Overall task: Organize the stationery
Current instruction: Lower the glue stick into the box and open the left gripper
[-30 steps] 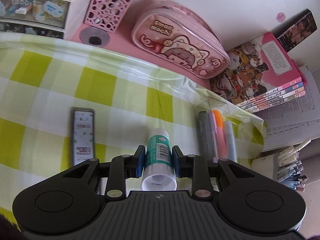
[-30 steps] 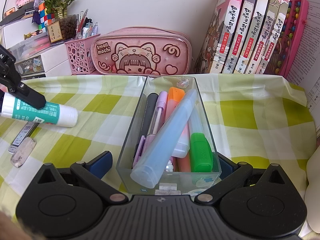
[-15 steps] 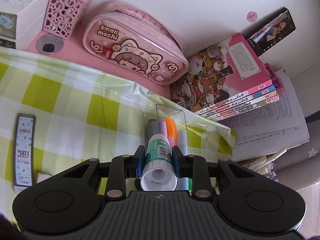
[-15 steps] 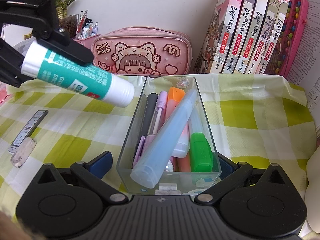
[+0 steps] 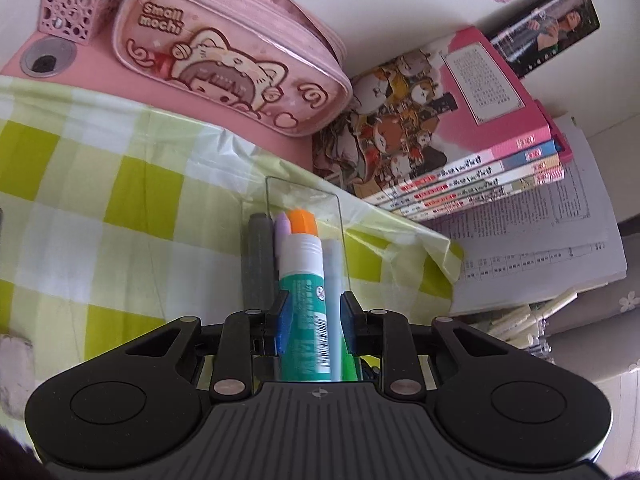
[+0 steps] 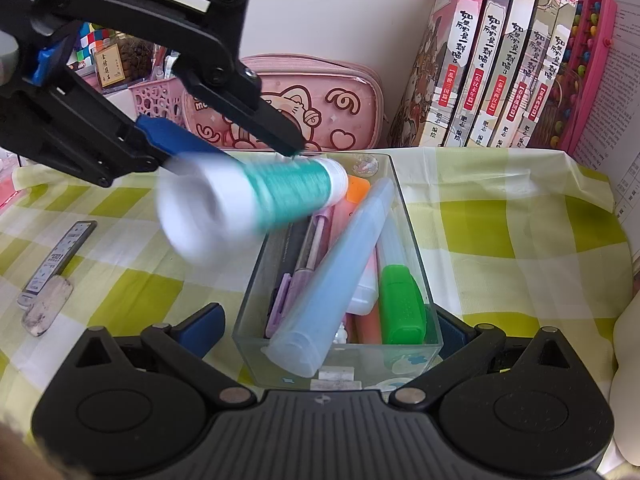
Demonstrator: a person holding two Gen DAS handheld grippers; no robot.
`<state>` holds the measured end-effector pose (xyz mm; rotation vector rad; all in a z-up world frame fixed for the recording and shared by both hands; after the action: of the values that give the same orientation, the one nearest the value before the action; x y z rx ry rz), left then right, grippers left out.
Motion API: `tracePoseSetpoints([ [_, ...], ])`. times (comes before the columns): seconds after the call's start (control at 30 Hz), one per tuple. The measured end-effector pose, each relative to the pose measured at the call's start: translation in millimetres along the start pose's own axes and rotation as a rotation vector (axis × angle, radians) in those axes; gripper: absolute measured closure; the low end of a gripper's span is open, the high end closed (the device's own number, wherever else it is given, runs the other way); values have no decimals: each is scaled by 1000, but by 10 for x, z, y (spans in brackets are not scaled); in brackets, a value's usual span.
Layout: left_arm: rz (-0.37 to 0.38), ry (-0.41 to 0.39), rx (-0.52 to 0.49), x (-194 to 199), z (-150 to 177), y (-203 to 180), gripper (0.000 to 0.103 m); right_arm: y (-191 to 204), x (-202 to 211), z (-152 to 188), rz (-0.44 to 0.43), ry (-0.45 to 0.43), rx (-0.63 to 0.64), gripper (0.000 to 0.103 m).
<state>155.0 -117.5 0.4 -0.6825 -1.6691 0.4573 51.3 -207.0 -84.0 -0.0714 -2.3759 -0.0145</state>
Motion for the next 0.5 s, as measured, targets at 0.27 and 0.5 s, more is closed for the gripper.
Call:
tracePoseSetpoints([
  [0.27,-34,-3,-71,69,74,-36,67,7,-1,1,0,0,0,2],
  [0.5,-134,-34,-129,211,163,165,42,8,-2,1,1,0,1,2],
])
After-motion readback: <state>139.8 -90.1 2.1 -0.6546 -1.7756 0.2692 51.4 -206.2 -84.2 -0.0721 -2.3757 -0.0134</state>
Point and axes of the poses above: each gripper's, at about its wrist camera, not at the fingertips, and x roughly against the way its jaws point, y to its left, z to its underside, the point moved 2 cm from there along -x, roughly the way its jaws point, and after that the axes turned 9 degrees about y, right-handed, at the moved point
